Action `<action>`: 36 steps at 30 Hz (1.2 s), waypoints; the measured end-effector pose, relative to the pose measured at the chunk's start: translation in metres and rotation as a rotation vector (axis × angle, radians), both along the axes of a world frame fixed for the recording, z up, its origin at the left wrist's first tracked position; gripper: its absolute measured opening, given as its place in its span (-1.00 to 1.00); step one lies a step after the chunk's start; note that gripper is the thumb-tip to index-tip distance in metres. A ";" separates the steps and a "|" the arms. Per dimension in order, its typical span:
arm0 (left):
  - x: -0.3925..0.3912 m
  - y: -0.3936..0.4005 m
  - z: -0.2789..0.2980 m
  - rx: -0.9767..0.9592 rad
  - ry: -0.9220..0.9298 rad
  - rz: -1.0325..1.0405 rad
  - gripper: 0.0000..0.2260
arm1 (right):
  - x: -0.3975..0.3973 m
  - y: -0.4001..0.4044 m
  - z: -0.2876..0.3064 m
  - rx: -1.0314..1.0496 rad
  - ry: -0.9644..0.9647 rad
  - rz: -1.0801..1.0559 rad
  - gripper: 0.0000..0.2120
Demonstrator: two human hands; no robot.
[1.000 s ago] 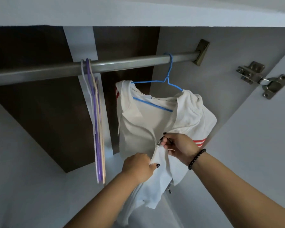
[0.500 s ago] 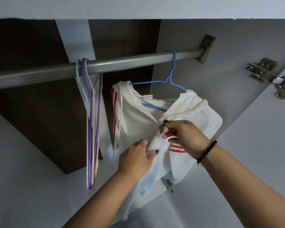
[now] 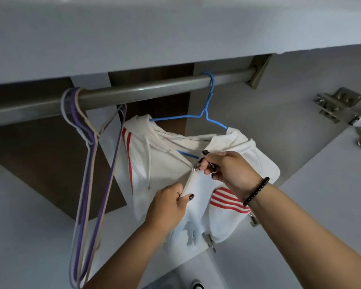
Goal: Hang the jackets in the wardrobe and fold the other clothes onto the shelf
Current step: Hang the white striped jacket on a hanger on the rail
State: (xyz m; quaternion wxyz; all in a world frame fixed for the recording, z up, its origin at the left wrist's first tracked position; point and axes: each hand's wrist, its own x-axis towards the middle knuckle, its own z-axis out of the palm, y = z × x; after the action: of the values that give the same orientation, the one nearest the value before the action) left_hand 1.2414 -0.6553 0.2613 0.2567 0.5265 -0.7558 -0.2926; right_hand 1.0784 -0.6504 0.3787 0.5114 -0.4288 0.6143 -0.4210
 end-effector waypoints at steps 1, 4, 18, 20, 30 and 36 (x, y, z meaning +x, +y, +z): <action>0.002 -0.002 -0.004 0.020 0.007 0.002 -0.55 | -0.001 -0.002 0.000 0.001 -0.001 -0.007 -0.67; 0.003 -0.010 -0.011 0.047 0.010 0.024 -0.56 | -0.004 -0.006 -0.001 0.013 -0.005 -0.011 -0.67; -0.021 -0.073 0.029 0.335 0.309 0.094 -0.82 | -0.038 -0.005 -0.001 0.216 0.153 0.020 -0.78; -0.023 -0.084 0.040 0.273 0.238 0.095 -0.81 | -0.032 -0.007 0.001 0.219 0.151 0.039 -0.79; -0.031 -0.132 0.082 0.547 0.884 0.601 -0.67 | -0.058 -0.009 0.024 -0.276 0.857 -0.259 -0.89; -0.033 -0.157 0.086 0.644 0.810 0.455 -0.83 | -0.073 -0.007 0.012 -0.240 1.071 -0.102 -0.52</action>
State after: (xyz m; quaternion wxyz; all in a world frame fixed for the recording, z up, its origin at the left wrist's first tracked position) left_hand 1.2083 -0.8125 0.3471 0.4095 0.5736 -0.3370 -0.6243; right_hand 1.0056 -0.6575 0.3903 0.0539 -0.6080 0.7564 -0.2351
